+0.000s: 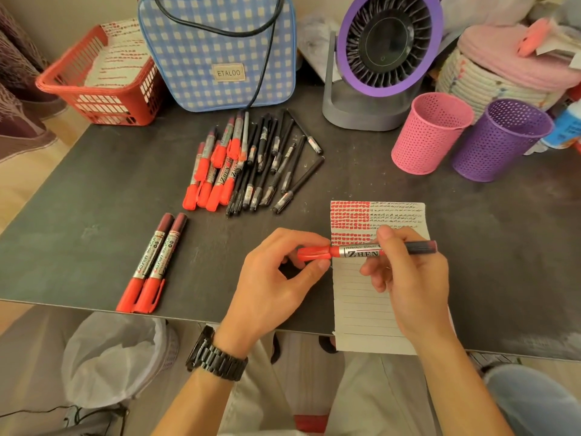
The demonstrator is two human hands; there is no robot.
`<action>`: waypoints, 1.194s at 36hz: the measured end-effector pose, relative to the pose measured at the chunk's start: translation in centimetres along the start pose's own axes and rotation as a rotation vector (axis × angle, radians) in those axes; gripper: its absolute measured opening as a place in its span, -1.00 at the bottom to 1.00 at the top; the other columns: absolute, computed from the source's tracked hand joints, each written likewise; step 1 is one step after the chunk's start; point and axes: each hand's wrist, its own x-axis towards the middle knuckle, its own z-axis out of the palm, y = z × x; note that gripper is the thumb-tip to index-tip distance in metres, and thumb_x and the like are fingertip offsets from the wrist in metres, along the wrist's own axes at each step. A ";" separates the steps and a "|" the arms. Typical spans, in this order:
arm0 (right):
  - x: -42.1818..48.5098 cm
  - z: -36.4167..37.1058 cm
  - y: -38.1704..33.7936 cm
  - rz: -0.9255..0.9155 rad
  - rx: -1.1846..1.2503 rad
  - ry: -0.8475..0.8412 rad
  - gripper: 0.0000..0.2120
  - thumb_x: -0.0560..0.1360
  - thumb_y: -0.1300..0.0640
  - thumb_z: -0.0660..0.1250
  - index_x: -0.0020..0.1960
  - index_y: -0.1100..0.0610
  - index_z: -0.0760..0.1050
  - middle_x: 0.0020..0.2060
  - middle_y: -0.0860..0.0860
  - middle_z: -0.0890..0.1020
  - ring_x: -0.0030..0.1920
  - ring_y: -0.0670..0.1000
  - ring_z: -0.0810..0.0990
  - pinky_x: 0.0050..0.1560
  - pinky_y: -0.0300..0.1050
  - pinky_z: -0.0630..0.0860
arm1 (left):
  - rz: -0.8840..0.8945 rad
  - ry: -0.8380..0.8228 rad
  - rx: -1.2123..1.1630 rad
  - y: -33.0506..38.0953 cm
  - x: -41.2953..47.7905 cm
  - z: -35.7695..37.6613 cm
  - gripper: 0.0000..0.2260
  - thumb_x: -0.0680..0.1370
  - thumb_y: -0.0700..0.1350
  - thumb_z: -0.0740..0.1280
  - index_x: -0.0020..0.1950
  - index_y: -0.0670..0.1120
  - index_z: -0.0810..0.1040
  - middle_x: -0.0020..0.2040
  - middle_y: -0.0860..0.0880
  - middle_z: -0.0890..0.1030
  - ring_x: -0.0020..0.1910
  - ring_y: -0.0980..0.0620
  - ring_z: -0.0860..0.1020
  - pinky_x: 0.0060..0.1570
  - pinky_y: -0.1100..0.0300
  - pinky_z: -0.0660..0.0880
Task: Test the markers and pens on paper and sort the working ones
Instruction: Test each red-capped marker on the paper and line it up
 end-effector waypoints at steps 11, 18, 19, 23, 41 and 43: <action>-0.1 0.0 0.0 -0.025 -0.046 -0.005 -0.69 0.49 -0.22 0.39 -0.21 0.01 0.65 -0.41 0.05 0.67 -0.49 -0.09 0.56 -0.41 -0.33 0.49 | 0.022 -0.016 -0.050 0.1 -0.2 -0.1 -0.81 0.57 0.04 0.40 0.18 0.21 0.61 0.07 0.25 0.65 -0.05 0.08 0.63 -0.01 0.44 0.42; -0.3 0.0 -0.2 -0.016 -0.051 0.003 -0.71 0.48 -0.25 0.42 -0.15 -0.03 0.68 -0.41 0.03 0.67 -0.48 -0.09 0.57 -0.41 -0.35 0.48 | 0.023 -0.007 -0.089 0.0 -0.3 -0.1 -0.78 0.56 0.02 0.44 0.20 0.15 0.66 0.01 0.20 0.67 -0.11 0.00 0.62 -0.06 0.40 0.45; -0.3 0.1 -0.2 -0.015 -0.056 0.003 -0.73 0.48 -0.25 0.42 -0.15 -0.06 0.69 -0.41 0.02 0.67 -0.48 -0.09 0.57 -0.41 -0.36 0.48 | 0.026 -0.009 -0.087 0.0 -0.2 -0.1 -0.78 0.55 0.04 0.45 0.19 0.14 0.67 0.01 0.20 0.67 -0.09 0.00 0.62 -0.07 0.39 0.46; -0.4 0.1 -0.3 -0.024 -0.070 0.006 -0.79 0.48 -0.19 0.39 -0.16 -0.09 0.70 -0.40 0.03 0.68 -0.48 -0.09 0.57 -0.42 -0.36 0.48 | 0.024 -0.007 -0.084 0.0 -0.3 0.0 -0.76 0.53 0.05 0.47 0.19 0.13 0.68 0.02 0.22 0.67 0.00 0.03 0.63 -0.06 0.35 0.48; -0.2 0.3 -0.8 -0.011 -0.048 -0.017 -0.72 0.47 -0.26 0.41 -0.15 -0.07 0.71 -0.41 0.06 0.67 -0.48 -0.10 0.55 -0.42 -0.33 0.48 | -0.004 0.021 -0.134 0.1 -0.1 -0.4 -0.77 0.52 0.03 0.49 0.18 0.21 0.67 0.03 0.18 0.68 -0.03 -0.03 0.62 -0.12 0.22 0.51; -0.2 0.3 -1.1 0.006 -0.021 -0.065 -0.68 0.45 -0.36 0.39 -0.09 -0.13 0.70 -0.35 0.08 0.69 -0.44 -0.09 0.57 -0.40 -0.31 0.49 | -0.009 0.027 -0.139 0.4 0.0 -0.5 -0.77 0.52 0.02 0.49 0.17 0.20 0.68 0.02 0.17 0.68 -0.04 -0.02 0.61 -0.13 0.28 0.49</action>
